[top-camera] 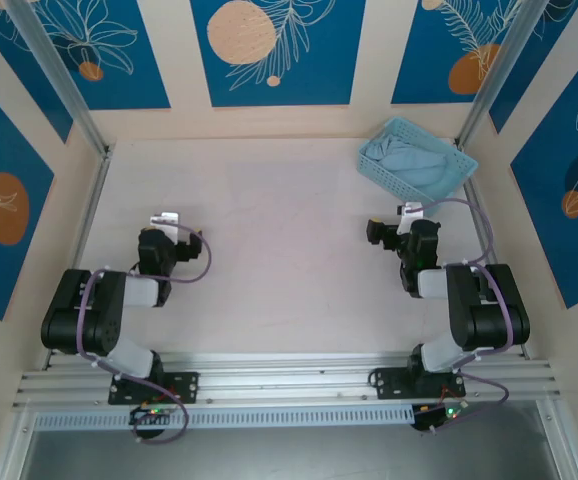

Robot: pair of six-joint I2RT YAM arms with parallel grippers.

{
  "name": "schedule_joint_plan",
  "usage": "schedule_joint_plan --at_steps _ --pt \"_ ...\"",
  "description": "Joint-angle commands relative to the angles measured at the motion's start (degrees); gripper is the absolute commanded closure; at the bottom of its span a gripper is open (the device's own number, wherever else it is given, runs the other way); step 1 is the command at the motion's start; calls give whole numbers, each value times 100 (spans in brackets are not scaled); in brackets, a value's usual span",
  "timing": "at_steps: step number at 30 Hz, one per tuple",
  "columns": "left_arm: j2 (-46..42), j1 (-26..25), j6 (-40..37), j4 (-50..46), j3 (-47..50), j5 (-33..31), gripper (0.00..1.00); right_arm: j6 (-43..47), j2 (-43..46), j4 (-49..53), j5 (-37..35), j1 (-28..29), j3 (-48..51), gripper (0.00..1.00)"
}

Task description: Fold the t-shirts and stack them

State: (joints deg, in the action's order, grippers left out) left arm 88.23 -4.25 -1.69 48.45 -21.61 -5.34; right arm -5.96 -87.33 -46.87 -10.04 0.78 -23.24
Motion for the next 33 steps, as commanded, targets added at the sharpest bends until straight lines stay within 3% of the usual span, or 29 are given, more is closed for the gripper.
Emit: schedule_joint_plan --at_steps 1,21,22,24,27,28,30,31,32,33 --pt "-16 30 -50 16 -98 139 0 -64 15 -50 64 2 0 0" --pt "-101 30 -38 -47 -114 96 0 -89 136 -65 -96 46 26 1" --pt "-331 12 -68 -418 -219 68 0 -37 351 174 -234 110 -23 1" --pt "-1060 -203 -50 -1740 -676 -722 0 88 1015 1288 -730 359 -399 1" --pt "-2002 -407 173 -2254 -1105 -1578 0 -625 1801 2455 -1220 476 -1110 1" --pt "-2182 -398 579 -2711 -1424 -1822 0 -1074 1887 3090 -1359 454 -1528 0" --pt "-2222 -250 2277 -5623 -2868 -2153 0 -2713 1764 5189 -1081 127 -2706 0" --pt "-2092 -220 3028 -6524 -3374 -2600 0 -3645 1595 6358 -1186 16 -3315 0" --pt "-1853 -63 3375 -6864 -3729 -2404 0 -4262 1344 7176 -1221 -95 -3851 0" --pt "-1613 151 3503 -6987 -4009 -1612 0 -3956 1096 7116 -585 -273 -4131 0"
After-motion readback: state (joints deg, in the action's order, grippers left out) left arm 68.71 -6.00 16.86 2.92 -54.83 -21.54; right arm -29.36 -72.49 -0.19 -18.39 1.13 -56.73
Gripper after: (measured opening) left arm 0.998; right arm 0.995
